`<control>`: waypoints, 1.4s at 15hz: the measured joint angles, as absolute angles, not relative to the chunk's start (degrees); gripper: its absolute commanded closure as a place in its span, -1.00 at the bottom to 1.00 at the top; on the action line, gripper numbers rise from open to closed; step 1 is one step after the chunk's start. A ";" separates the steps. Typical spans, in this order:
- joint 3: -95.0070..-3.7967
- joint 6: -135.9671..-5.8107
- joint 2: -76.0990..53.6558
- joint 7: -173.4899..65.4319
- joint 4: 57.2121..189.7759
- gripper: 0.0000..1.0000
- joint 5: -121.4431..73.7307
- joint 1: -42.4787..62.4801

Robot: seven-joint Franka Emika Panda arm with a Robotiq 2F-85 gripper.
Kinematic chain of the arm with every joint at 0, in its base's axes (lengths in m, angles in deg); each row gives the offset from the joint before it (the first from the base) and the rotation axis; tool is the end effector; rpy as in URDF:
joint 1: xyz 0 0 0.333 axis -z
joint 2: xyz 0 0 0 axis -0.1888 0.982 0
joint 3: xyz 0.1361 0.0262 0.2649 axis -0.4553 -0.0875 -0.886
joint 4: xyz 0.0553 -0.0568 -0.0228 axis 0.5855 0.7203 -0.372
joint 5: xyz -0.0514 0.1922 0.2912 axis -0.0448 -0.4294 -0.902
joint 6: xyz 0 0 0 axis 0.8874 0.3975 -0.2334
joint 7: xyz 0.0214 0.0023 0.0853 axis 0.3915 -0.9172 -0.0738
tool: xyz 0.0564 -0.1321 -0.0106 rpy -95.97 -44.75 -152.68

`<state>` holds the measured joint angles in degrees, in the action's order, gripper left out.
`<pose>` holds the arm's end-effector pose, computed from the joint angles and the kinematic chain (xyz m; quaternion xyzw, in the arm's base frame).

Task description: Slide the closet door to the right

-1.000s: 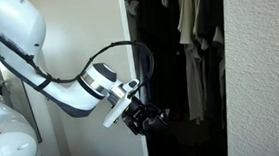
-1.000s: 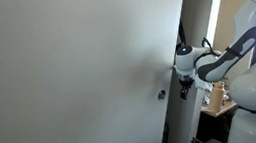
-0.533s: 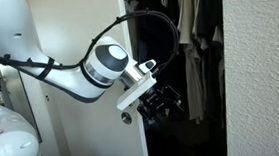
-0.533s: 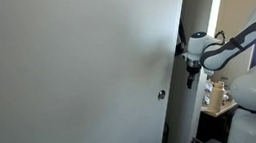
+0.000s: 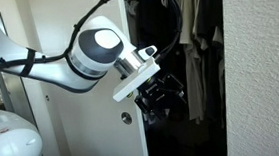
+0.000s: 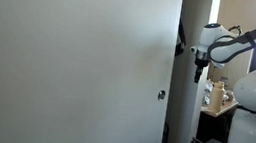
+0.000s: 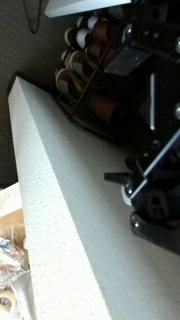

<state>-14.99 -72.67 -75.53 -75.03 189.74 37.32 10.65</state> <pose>0.2718 -0.2282 0.4090 0.9360 0.1870 0.1136 0.2759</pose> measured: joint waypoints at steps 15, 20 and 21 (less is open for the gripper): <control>-11.50 -57.02 -90.89 -98.80 189.39 -1.00 4.10 6.79; -17.10 -43.10 -97.03 -103.69 187.09 -1.00 -9.01 11.76; -17.96 -40.93 -97.84 -103.69 186.54 -1.00 -10.19 12.54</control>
<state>-17.96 -40.93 -97.84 -103.69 186.54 -10.19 12.54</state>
